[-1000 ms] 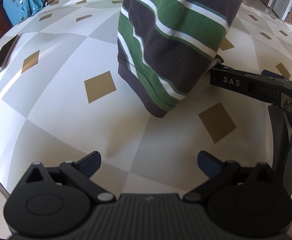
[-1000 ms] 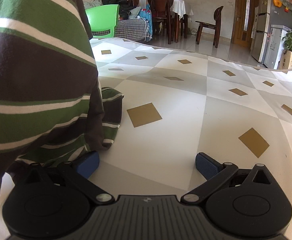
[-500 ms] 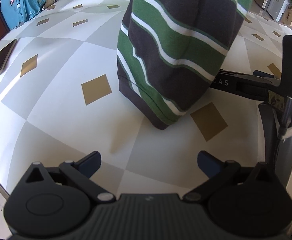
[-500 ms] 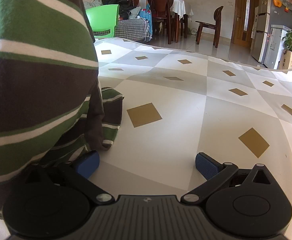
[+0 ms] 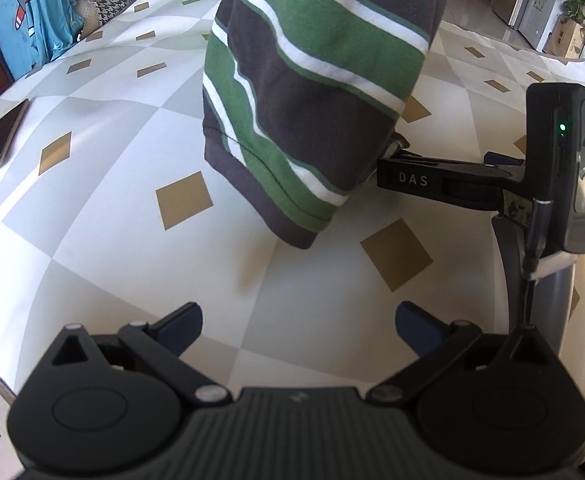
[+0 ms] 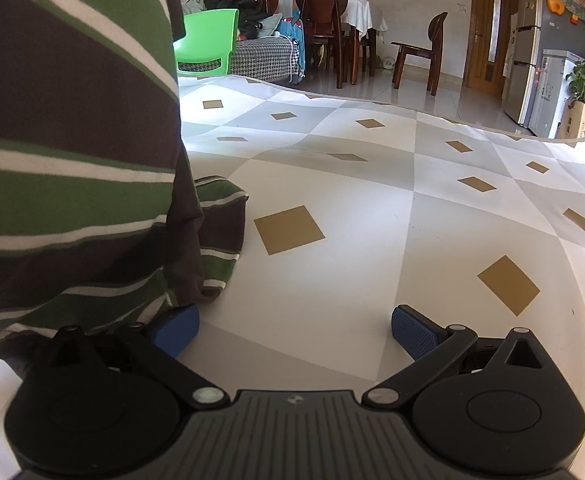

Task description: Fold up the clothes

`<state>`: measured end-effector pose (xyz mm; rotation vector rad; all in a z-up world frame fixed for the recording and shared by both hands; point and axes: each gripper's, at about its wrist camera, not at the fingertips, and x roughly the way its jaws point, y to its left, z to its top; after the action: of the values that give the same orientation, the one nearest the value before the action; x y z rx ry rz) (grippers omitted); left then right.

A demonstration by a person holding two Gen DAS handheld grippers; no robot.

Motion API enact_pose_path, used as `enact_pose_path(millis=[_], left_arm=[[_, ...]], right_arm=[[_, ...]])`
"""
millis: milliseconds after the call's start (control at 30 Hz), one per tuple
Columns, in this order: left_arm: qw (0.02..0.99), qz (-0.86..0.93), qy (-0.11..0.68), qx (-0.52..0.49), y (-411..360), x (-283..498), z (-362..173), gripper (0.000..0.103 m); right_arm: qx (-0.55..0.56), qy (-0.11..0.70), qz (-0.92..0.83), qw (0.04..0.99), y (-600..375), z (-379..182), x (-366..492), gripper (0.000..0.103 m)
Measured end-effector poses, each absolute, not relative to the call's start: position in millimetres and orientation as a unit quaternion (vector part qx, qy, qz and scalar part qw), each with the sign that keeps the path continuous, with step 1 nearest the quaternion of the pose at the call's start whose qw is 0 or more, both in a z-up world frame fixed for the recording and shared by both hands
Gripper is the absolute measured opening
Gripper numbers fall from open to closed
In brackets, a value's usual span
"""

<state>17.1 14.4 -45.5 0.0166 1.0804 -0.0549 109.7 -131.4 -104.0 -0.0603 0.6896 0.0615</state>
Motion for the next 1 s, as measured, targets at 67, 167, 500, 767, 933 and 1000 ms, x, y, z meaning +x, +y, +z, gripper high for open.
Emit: enact_pose_path(millis=[67,167,500,767,933,1000], left_arm=[[0.859,-0.028,0.511,0.007,13.9,16.8,-44.3,0.103],[0.86,-0.03,0.51,0.008,12.7,16.2,-43.3,0.103],[0.861,-0.041,0.508,0.006,10.3,15.4,-41.6,0.103],[0.858,-0.045,0.511,0.005,8.8,15.4,-42.8,0.103],[0.856,-0.045,0.516,0.004,8.6,16.7,-44.8,0.103],[0.855,-0.045,0.517,0.002,9.2,17.2,-45.0,0.103]], right_arm=[[-0.03,0.338,0.03,0.94,-131.4,-104.0,109.7,0.103],[-0.03,0.338,0.03,0.94,-131.4,-104.0,109.6,0.103],[-0.03,0.338,0.03,0.94,-131.6,-103.9,109.5,0.103],[-0.03,0.338,0.03,0.94,-131.2,-104.1,109.7,0.103],[-0.03,0.338,0.03,0.94,-130.9,-104.4,109.6,0.103],[-0.03,0.338,0.03,0.94,-130.8,-104.5,109.6,0.103]])
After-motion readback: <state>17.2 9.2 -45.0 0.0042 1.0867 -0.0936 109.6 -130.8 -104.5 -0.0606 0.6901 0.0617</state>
